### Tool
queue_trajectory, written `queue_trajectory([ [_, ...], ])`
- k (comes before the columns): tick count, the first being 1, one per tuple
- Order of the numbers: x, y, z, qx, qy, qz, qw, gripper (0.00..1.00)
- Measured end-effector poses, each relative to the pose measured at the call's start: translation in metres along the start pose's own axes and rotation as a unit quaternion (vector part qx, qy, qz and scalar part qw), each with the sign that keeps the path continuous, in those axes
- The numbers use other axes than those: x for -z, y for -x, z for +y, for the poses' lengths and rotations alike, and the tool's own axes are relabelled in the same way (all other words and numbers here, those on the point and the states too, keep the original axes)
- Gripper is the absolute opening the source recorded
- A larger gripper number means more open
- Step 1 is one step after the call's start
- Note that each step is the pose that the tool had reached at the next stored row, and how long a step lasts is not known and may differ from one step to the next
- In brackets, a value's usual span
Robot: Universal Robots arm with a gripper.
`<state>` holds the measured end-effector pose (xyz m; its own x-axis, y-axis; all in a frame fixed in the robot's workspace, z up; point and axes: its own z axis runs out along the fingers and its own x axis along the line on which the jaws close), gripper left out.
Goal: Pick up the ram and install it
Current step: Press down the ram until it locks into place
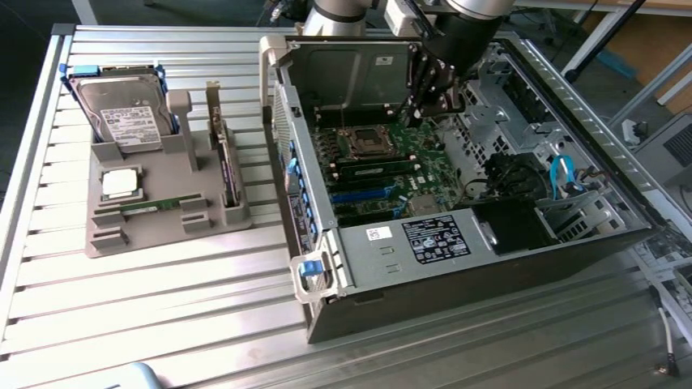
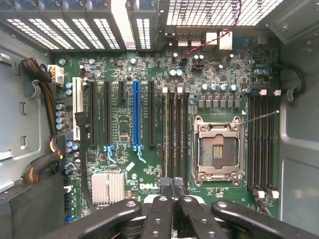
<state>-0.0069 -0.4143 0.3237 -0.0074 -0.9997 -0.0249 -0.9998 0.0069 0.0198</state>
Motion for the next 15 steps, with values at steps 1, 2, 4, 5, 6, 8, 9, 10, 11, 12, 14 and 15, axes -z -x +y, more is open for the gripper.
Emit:
queue_trajectory([
  [1,0.0000,0.000,-0.0003,0.000,0.0000,0.0000,1.0000,0.11],
  [2,0.0000,0.000,-0.0010,0.000,0.0000,0.0000,1.0000,0.11],
  [4,0.0001,0.000,-0.0036,0.000,0.0000,0.0000,1.0000,0.11],
  [5,0.0001,0.000,-0.0054,0.000,0.0000,0.0000,1.0000,0.11],
  [6,0.0001,0.000,-0.0072,0.000,0.0000,0.0000,1.0000,0.11],
  [8,0.0002,0.000,-0.0119,0.000,0.0000,0.0000,1.0000,0.11],
  [9,0.0003,0.000,-0.0143,0.000,0.0000,0.0001,1.0000,0.11],
  [10,0.0004,0.000,-0.0165,0.000,0.0000,0.0001,1.0000,0.11],
  [11,0.0004,0.000,-0.0182,0.000,0.0000,0.0001,1.0000,0.11],
  [12,0.0004,0.000,-0.0199,0.000,0.0000,0.0000,1.0000,0.11],
  [14,0.0005,0.000,-0.0227,0.000,0.0000,0.0000,1.0000,0.11],
  [15,0.0005,0.000,-0.0240,0.000,0.0000,0.0000,1.0000,0.11],
])
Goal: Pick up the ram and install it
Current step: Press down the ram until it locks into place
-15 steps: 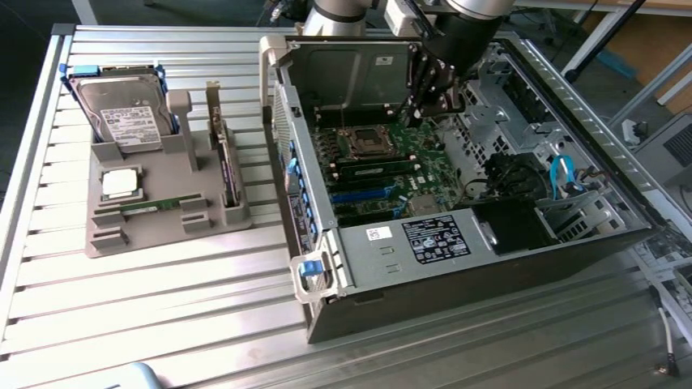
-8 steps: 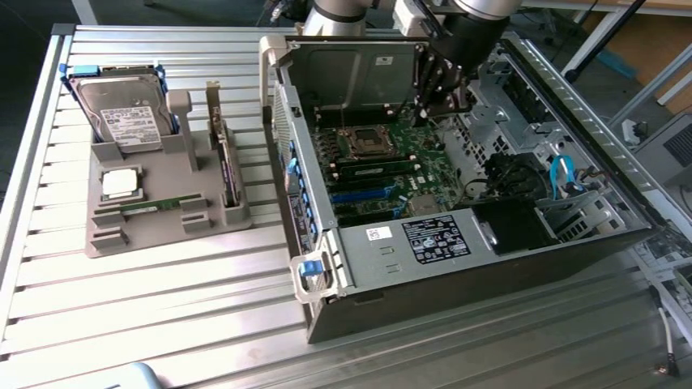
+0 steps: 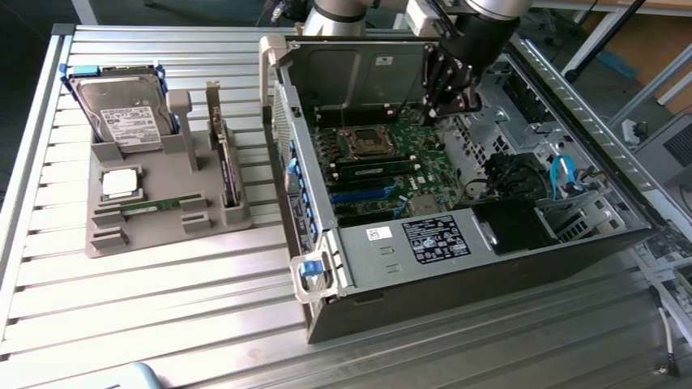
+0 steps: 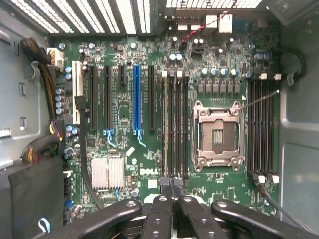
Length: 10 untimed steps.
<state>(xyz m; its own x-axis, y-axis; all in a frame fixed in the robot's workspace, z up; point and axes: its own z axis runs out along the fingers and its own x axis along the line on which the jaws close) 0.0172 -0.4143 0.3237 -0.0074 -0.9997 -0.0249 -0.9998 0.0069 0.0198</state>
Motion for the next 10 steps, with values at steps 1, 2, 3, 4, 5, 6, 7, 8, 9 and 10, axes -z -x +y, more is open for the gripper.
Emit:
queue_trajectory([
  [1,0.0000,0.000,-0.0013,0.000,0.0000,0.0000,1.0000,0.11],
  [2,0.0000,0.000,-0.0027,0.000,0.0000,0.0000,1.0000,0.11],
  [3,0.0001,0.000,-0.0045,0.000,0.0000,0.0000,1.0000,0.11],
  [4,0.0001,0.000,-0.0063,0.000,0.0000,0.0000,1.0000,0.11],
  [5,0.0001,0.000,-0.0080,0.000,0.0000,0.0000,1.0000,0.11],
  [6,0.0002,0.000,-0.0093,0.000,0.0000,0.0000,1.0000,0.11],
  [7,0.0002,0.000,-0.0112,0.000,0.0000,0.0000,1.0000,0.11],
  [8,0.0002,0.000,-0.0125,0.000,0.0000,0.0000,1.0000,0.11],
  [9,0.0003,0.000,-0.0143,0.000,0.0000,0.0000,1.0000,0.11],
  [10,0.0003,0.000,-0.0161,0.000,0.0000,0.0000,1.0000,0.11],
])
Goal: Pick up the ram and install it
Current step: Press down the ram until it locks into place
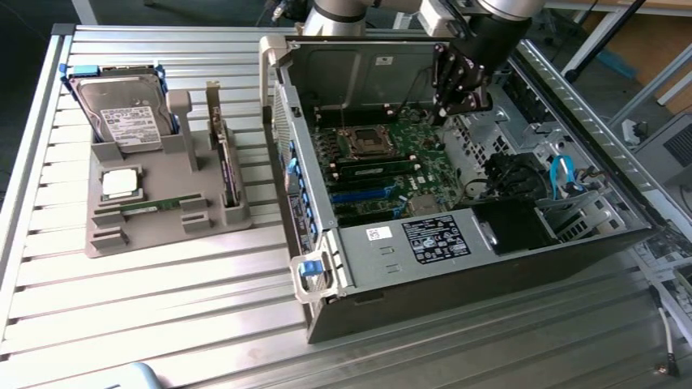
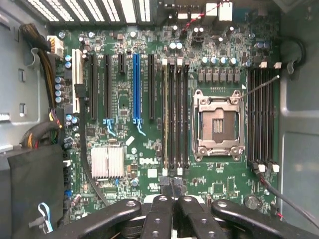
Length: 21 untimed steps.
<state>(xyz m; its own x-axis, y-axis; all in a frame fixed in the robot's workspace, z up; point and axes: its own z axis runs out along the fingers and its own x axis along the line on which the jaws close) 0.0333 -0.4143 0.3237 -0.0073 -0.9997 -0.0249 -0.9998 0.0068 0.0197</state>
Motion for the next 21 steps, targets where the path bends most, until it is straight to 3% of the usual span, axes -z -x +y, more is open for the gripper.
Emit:
queue_trajectory([
  [3,0.0001,0.000,-0.0057,0.000,0.0000,0.0000,1.0000,0.11],
  [21,-0.0142,0.000,-0.0066,0.000,0.0000,-0.0002,1.0000,0.11],
])
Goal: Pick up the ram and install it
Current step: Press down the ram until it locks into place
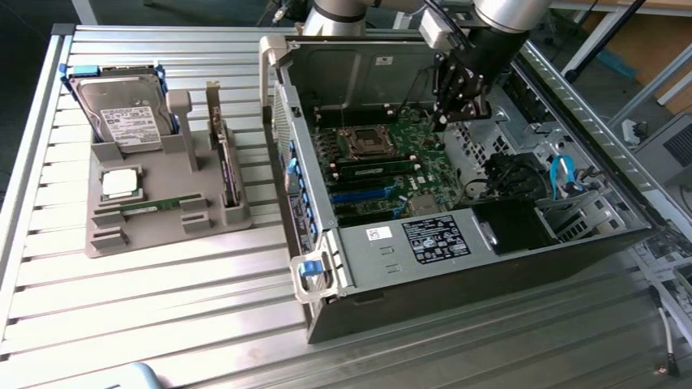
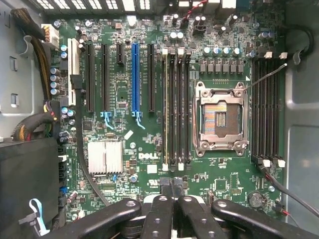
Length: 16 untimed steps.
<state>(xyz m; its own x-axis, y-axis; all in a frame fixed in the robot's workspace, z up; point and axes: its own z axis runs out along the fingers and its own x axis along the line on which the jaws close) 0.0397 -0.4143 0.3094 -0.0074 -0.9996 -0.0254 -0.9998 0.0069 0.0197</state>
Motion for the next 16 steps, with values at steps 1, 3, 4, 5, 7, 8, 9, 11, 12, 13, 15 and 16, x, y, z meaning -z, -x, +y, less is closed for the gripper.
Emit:
queue_trajectory([
  [1,-0.0012,0.000,0.0000,0.000,0.0000,0.0000,1.0000,0.11],
  [3,-0.0035,0.000,-0.0001,0.000,0.0000,0.0000,1.0000,0.11],
  [4,-0.0045,0.000,-0.0001,0.000,0.0000,0.0000,1.0000,0.11],
  [5,-0.0056,0.000,-0.0001,0.000,0.0000,0.0000,1.0000,0.11],
  [7,-0.0077,0.000,-0.0002,0.000,0.0000,0.0000,1.0000,0.11],
  [8,-0.0088,0.000,-0.0002,0.000,0.0000,0.0001,1.0000,0.11],
  [9,-0.0098,0.000,-0.0002,0.000,0.0000,0.0001,1.0000,0.11],
  [11,-0.0120,0.000,-0.0002,0.000,0.0000,0.0001,1.0000,0.11],
  [12,-0.0132,0.000,-0.0003,0.000,0.0000,0.0000,1.0000,0.11],
  [13,-0.0144,0.000,-0.0003,0.000,0.0000,0.0001,1.0000,0.11],
  [15,-0.0171,0.000,-0.0003,0.000,0.0000,0.0001,1.0000,0.11],
  [16,-0.0182,0.000,-0.0004,0.000,0.0000,0.0000,1.0000,0.11],
])
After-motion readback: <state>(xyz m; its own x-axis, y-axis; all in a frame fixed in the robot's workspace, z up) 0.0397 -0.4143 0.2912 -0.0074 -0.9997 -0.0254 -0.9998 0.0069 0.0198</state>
